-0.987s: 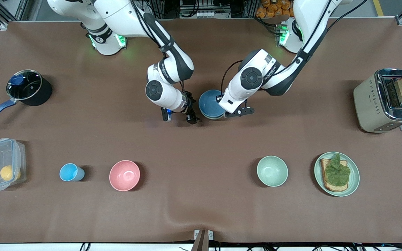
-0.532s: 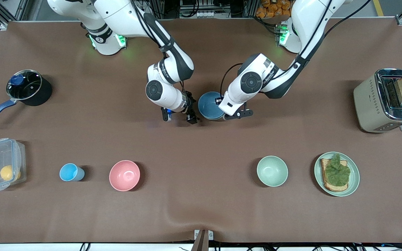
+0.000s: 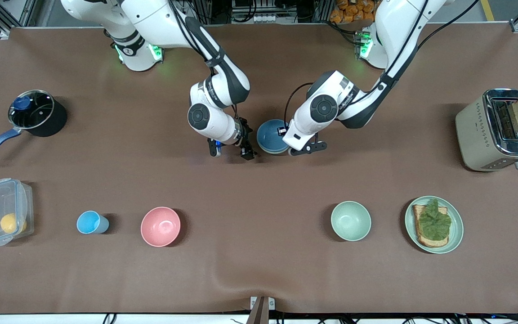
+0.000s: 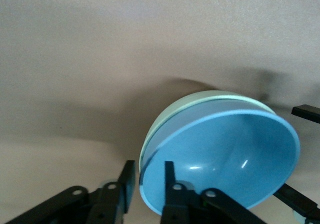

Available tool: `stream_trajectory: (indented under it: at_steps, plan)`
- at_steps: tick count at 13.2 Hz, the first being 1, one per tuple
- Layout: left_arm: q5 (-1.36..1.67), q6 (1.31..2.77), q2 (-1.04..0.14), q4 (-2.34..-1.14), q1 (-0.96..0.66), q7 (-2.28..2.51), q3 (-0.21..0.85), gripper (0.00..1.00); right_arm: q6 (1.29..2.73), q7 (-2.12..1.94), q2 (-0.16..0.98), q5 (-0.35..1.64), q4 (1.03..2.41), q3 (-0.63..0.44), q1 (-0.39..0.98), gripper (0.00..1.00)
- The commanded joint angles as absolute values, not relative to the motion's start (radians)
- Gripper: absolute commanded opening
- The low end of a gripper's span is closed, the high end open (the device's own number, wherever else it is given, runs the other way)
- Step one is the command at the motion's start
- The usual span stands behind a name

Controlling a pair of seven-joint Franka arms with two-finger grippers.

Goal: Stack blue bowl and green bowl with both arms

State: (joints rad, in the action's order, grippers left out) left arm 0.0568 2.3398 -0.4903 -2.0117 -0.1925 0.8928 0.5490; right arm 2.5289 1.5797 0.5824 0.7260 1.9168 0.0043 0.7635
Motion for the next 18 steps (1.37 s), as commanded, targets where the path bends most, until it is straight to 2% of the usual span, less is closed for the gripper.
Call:
stream_trajectory:
  at_steps: [1, 5, 8, 12, 15, 18]
  plan:
    - [0.061, 2.346, -0.474, -2.005, -0.192, 0.926, 0.549, 1.0, 2.526, 1.582, 0.589, 0.744, 1.901, 0.003, 0.77, 1.0]
    - [0.061, 2.292, -0.367, -1.99, -0.157, 0.937, 0.548, 1.0, 2.475, 1.563, 0.555, 0.73, 1.905, -0.005, 0.762, 1.0]
    - [0.058, 2.154, -0.25, -1.93, -0.059, 0.911, 0.548, 1.0, 2.303, 1.519, 0.499, 0.649, 1.908, -0.046, 0.727, 1.0]
    - [0.008, 1.946, -0.123, -1.809, 0.047, 0.871, 0.546, 1.0, 2.071, 1.471, 0.436, 0.416, 1.91, -0.152, 0.723, 1.0]
    - [-0.031, 1.785, -0.114, -1.642, 0.104, 0.803, 0.545, 1.0, 1.929, 1.253, 0.362, 0.326, 1.914, -0.271, 0.724, 1.0]
    - [-0.026, 1.685, -0.126, -1.531, 0.193, 0.672, 0.545, 1.0, 1.861, 0.959, 0.281, 0.264, 1.931, -0.395, 0.718, 1.0]
